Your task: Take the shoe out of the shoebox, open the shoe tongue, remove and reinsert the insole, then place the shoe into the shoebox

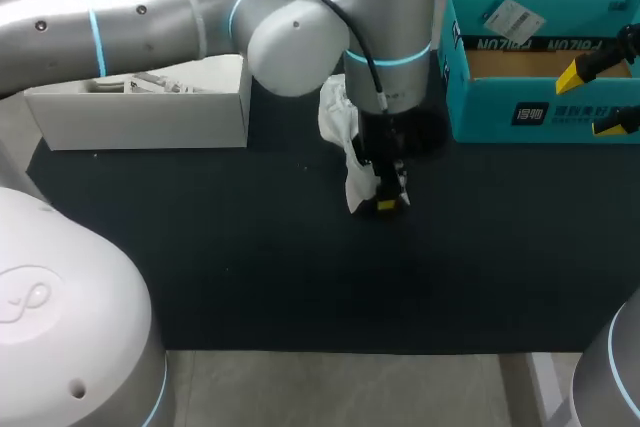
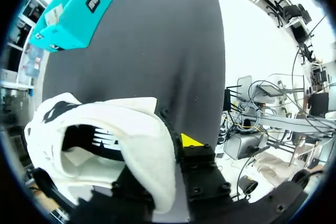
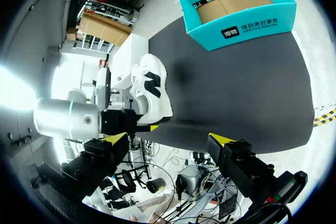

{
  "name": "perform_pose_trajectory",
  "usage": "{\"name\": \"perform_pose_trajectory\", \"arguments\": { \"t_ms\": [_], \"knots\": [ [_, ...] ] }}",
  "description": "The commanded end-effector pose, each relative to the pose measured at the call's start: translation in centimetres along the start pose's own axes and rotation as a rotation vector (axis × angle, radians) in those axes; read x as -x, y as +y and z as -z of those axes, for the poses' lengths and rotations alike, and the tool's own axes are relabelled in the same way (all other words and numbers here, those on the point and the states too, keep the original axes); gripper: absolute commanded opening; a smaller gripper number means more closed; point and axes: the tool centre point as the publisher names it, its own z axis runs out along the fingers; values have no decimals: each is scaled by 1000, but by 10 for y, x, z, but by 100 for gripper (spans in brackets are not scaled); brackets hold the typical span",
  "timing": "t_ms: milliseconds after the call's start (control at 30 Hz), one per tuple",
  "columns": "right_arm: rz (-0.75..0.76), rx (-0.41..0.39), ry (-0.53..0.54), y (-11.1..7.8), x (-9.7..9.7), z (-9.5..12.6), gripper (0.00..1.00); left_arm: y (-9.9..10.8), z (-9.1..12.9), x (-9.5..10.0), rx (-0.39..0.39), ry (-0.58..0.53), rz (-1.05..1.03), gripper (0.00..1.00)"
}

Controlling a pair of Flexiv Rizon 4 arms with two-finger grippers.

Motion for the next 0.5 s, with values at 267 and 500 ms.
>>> {"name": "perform_pose_trajectory", "arguments": {
  "t_ms": [267,500],
  "knots": [
    [-2,1,-2,0,0,-1,100,20,84,15,-97,8,-155,0],
    [-2,1,-2,0,0,-1,100,21,89,16,-88,-30,-124,0]
  ]
}}
